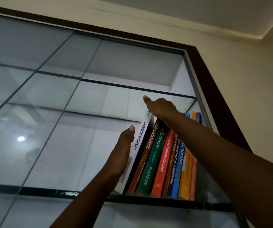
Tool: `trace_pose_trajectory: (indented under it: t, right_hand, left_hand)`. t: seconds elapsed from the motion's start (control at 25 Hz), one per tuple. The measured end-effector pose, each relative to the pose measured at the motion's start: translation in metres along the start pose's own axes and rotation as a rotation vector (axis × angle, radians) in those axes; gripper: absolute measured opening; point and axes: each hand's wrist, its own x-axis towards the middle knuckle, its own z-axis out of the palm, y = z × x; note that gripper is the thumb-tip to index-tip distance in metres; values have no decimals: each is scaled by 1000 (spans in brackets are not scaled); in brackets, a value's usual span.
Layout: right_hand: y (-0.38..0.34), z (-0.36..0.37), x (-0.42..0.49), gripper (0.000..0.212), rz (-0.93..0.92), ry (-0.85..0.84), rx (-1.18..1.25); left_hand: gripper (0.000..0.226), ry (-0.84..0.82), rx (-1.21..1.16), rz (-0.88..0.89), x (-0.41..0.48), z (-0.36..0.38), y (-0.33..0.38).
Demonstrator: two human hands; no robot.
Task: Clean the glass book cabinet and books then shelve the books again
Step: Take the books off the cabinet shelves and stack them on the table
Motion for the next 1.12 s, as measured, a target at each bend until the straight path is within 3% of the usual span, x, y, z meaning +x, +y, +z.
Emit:
trace_pose_trajectory:
  t: [0.12,0.2,0.28,0.36,0.4,0.56,0.64,0.76,0.96,1.12]
  right_hand:
    - [-20,8,10,67,-50,-7,107]
    - [-32,12,13,63,-49,-126,381]
    - [-33,8,13,53,-32,-336,679]
    - [-23,-1,17,45,-59,-431,737]
    - [-16,-8,21,42,-93,-419,633]
    - [10,-38,36,43,-228,-229,-284]
    - [15,-43,36,50,-186,-333,-441]
    - [5,-41,28,52,-160,-405,-437]
    - [-20,-37,31,36,-133,-370,-144]
    - [-31,-29,18,31,-40,-466,411]
  left_hand:
    - [35,-18,-31,69,6,-8,2]
    - [58,11,-34,90,13,-13,0]
    - [51,69,-9,64,11,-14,-4]
    - [45,82,15,79,7,-18,-12]
    - [46,75,17,90,5,-18,-15]
    - [50,57,17,113,11,-16,-18]
    - [51,57,33,121,12,-15,-21]
    - [51,75,57,127,13,-14,-23]
    - [53,70,52,129,10,-14,-20]
    - [64,85,73,142,9,-14,-19]
